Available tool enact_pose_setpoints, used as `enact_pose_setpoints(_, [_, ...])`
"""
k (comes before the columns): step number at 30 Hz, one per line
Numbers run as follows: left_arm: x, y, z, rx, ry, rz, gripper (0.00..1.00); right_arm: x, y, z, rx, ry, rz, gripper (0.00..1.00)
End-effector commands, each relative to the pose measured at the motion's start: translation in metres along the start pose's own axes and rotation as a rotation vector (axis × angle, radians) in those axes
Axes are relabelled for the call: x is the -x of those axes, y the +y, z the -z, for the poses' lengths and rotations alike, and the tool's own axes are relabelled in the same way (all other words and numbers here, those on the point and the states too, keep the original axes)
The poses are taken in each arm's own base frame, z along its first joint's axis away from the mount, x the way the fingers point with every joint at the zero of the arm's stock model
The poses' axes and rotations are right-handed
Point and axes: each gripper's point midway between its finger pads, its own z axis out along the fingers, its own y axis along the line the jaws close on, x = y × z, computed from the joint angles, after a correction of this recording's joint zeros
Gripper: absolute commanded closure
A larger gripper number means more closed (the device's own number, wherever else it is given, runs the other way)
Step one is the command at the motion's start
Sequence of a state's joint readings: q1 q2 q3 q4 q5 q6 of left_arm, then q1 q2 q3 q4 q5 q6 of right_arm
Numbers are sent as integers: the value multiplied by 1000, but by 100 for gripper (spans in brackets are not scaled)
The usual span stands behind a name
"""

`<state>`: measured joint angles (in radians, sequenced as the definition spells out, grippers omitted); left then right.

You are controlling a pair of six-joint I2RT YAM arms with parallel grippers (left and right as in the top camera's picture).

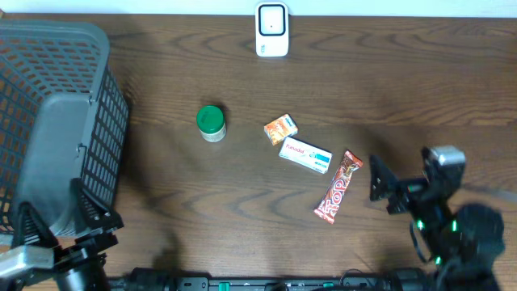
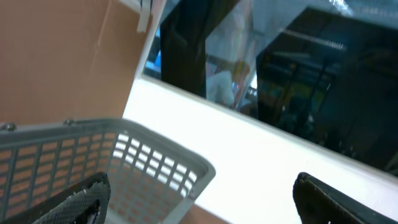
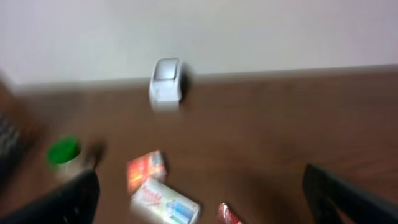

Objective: Scan the item barcode
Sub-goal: 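Move the right gripper over the Panadol box on the table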

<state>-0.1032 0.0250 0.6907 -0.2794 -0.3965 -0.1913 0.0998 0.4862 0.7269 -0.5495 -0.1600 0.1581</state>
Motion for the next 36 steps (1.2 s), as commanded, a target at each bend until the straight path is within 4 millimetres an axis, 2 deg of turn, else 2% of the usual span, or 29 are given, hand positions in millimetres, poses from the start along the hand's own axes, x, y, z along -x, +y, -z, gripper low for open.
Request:
enact_pose_setpoints(1, [-5,0,1,-7,17,3,6,30,30,-17,78,106,39,1])
enact_pose_setpoints(5, [-24,5,2,12,92,-34,6,42,72,-43,140,269,105,1])
enact_pose_setpoints(6, [-38,10,3,27,146,-61,6,40,98,-57,177,344,149,1])
enact_pose_setpoints(9, [-57,15,7,42,225,-98,6,28,135,-76,252,441,196,1])
enact_pose_setpoints(10, [-62,13,8,25,247,-103,6,18,143,-81,266,491,212,1])
enact_pose_setpoints(12, [-70,-5,11,-83,289,-91,6,2,149,-91,268,547,229,1])
enact_pose_setpoints(15, [-80,-45,22,-322,355,-58,6,-21,152,-102,291,626,277,1])
enact_pose_setpoints(18, [-90,-54,30,-393,405,-56,6,-28,153,-98,308,658,272,1])
enact_pose_setpoints(20, [-98,-59,36,-432,447,-55,6,-24,150,-99,287,643,277,1])
enact_pose_setpoints(25, [-121,-55,45,-433,553,-67,6,-19,139,-105,210,621,251,1])
enact_pose_setpoints(31, [-128,-52,48,-423,585,-72,6,-17,100,-110,17,630,164,1])
enact_pose_setpoints(34, [-129,-51,49,-421,591,-74,6,-20,90,-110,-5,641,210,1])
enact_pose_setpoints(36, [-133,-49,51,-415,611,-77,6,-31,89,-109,29,674,307,1])
